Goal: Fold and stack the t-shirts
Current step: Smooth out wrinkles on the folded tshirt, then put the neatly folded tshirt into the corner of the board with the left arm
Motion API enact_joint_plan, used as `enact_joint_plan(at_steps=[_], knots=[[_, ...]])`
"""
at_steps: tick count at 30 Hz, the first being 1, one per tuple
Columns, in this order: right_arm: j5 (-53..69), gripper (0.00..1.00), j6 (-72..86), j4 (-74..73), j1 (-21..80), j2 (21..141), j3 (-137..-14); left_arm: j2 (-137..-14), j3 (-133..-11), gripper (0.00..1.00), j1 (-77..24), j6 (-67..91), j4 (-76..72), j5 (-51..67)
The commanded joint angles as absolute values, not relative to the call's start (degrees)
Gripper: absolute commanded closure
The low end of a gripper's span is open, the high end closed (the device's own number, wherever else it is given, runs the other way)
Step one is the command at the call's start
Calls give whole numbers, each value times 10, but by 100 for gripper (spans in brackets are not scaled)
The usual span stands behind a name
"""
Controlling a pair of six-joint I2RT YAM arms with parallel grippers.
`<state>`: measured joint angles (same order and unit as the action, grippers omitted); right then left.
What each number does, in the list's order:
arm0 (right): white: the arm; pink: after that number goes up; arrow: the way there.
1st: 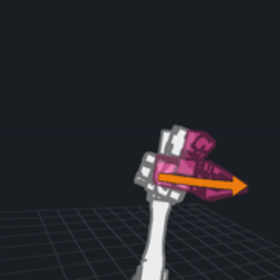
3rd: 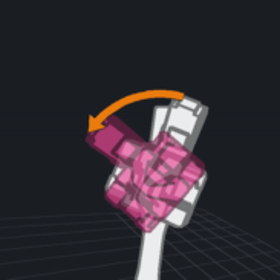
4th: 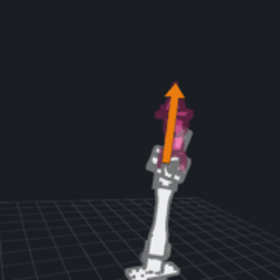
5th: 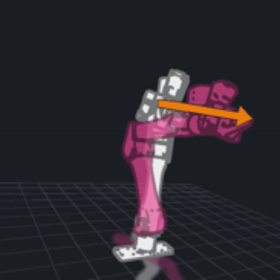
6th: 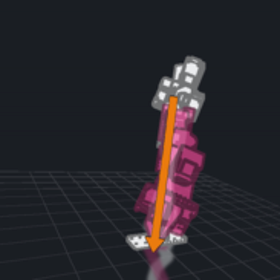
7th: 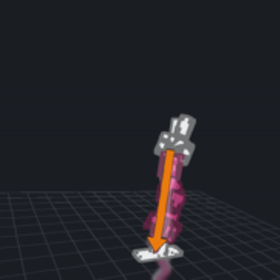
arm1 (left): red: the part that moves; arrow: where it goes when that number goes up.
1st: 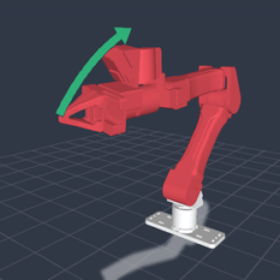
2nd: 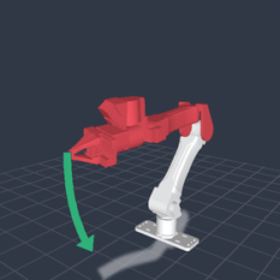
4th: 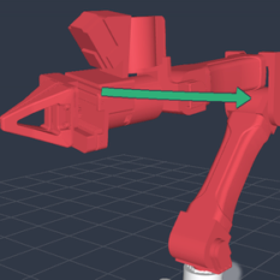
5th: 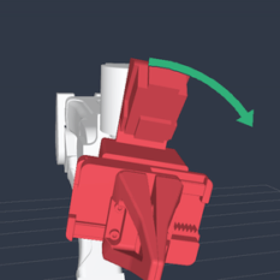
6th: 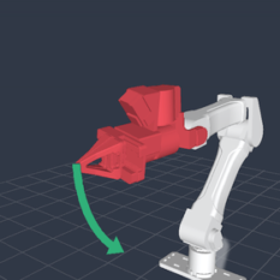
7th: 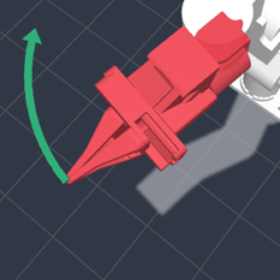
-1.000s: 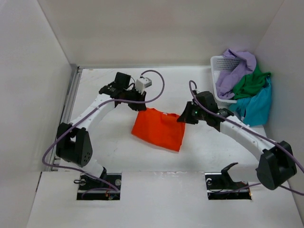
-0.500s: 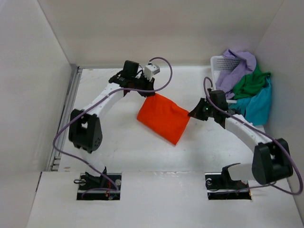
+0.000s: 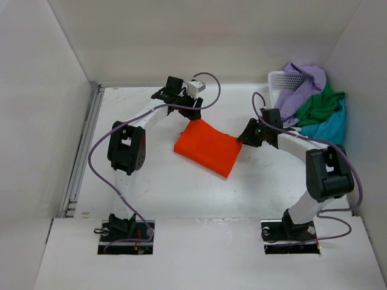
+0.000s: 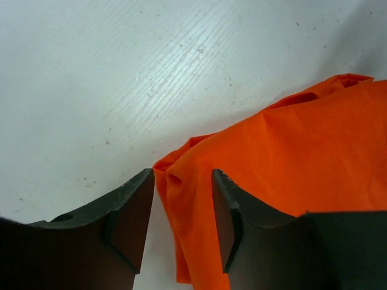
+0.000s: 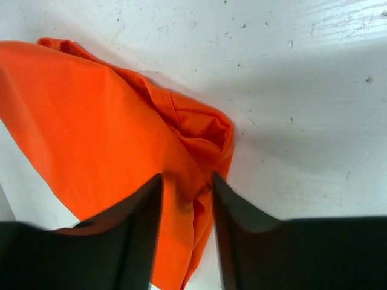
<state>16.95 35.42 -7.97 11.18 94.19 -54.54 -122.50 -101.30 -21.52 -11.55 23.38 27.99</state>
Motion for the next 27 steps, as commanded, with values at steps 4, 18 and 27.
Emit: enact_joint_plan(at_steps=[4, 18, 27], knots=[[100, 43, 337, -58, 123, 874, -567, -1112, -979, 38, -165, -78, 169, 221], [19, 65, 427, -56, 186, 750, -415, -1070, -803, 31, -192, -59, 186, 272], [54, 95, 469, 20, 209, 866, -454, -1160, -849, 37, -203, -54, 201, 165]])
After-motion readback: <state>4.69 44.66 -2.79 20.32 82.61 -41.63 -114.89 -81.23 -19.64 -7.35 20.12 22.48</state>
